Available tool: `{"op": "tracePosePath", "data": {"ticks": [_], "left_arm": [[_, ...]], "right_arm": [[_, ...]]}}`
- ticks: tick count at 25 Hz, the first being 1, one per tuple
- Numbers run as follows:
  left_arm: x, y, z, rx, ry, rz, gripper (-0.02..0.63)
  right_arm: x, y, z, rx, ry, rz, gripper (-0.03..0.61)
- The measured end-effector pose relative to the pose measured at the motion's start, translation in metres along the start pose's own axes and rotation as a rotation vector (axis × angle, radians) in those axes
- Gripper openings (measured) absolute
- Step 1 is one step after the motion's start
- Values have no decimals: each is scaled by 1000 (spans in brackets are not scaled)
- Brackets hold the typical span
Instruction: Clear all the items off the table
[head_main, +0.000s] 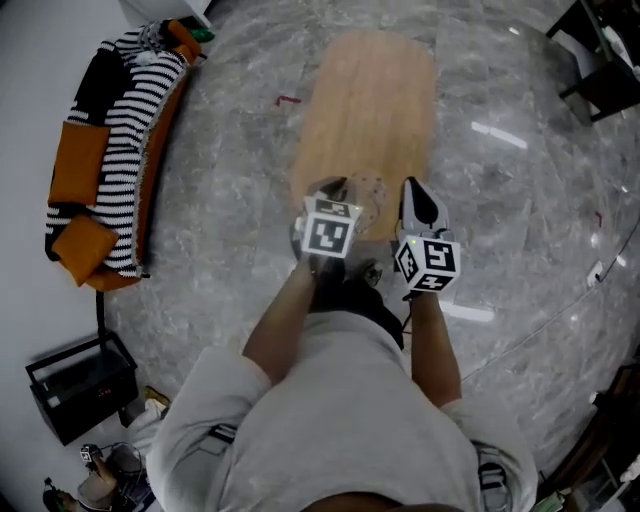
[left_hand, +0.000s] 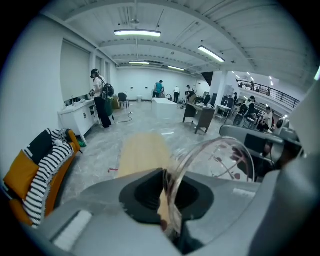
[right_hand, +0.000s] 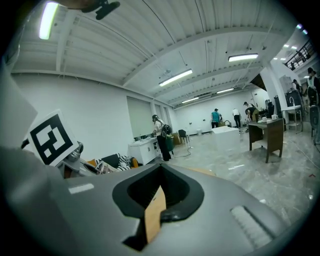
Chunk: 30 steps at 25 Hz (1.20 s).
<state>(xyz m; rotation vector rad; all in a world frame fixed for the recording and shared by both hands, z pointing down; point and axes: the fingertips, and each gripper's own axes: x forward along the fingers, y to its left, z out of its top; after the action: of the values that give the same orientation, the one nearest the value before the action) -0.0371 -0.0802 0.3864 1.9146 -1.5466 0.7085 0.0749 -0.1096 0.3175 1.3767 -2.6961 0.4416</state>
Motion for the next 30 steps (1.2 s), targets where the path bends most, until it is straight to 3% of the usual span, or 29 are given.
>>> {"op": "tracePosePath", "data": {"ticks": [11, 22, 30], "left_arm": [[-49, 35, 12, 20, -82, -41, 43], [-69, 72, 26, 51, -129, -79, 43], [-68, 68, 43, 72, -158, -124, 43]], "right_arm": [[3, 67, 32, -99, -49, 3, 6], [4, 90, 45, -188, -78, -100, 6], [-8, 78, 62, -213, -123, -169, 6]]}}
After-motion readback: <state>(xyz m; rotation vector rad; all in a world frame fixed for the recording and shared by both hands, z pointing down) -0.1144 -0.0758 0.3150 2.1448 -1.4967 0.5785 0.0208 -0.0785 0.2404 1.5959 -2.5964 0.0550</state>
